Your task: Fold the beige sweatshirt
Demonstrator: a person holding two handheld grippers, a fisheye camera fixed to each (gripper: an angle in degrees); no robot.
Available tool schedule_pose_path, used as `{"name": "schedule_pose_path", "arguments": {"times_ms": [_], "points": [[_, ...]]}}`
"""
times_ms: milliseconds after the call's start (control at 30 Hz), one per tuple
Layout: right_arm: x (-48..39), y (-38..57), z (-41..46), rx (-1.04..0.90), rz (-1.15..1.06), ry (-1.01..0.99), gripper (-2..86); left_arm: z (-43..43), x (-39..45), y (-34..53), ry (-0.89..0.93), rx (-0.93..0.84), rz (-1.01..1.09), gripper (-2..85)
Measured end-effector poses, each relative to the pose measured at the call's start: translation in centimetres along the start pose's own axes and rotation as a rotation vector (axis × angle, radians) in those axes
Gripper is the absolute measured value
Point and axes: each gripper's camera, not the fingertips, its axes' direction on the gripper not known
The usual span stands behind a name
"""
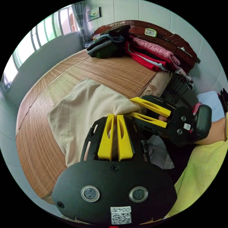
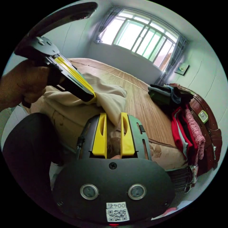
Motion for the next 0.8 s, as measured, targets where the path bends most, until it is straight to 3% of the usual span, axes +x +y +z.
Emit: {"name": "schedule_pose_path", "arguments": {"times_ms": [200, 333, 467, 633, 800], "points": [[-0.1, -0.6, 0.7, -0.036, 0.025, -0.014, 9.9, 0.1, -2.1, 1.2, 0.019, 0.014, -0.004, 1.9], [1.8, -0.4, 2.9, -0.139, 0.163, -0.125, 10.0, 1.8, -3.3, 3.2, 0.088, -0.005, 0.026, 1.9], [3.4, 0.2, 3.8, -0.156, 0.245, -0.208, 10.1, 0.1, -5.9, 7.2, 0.219, 0.171, -0.022, 1.6], [3.2, -0.3, 4.1, -0.151, 0.250, -0.218, 8.9, 0.5, -11.7, 8.9, 0.048, 0.275, -0.264, 1.1], [3.2, -1.5, 4.4, -0.180, 0.236, -0.211, 8.5, 8.6, -14.9, 7.0, -0.097, 0.012, -0.295, 0.7]]}}
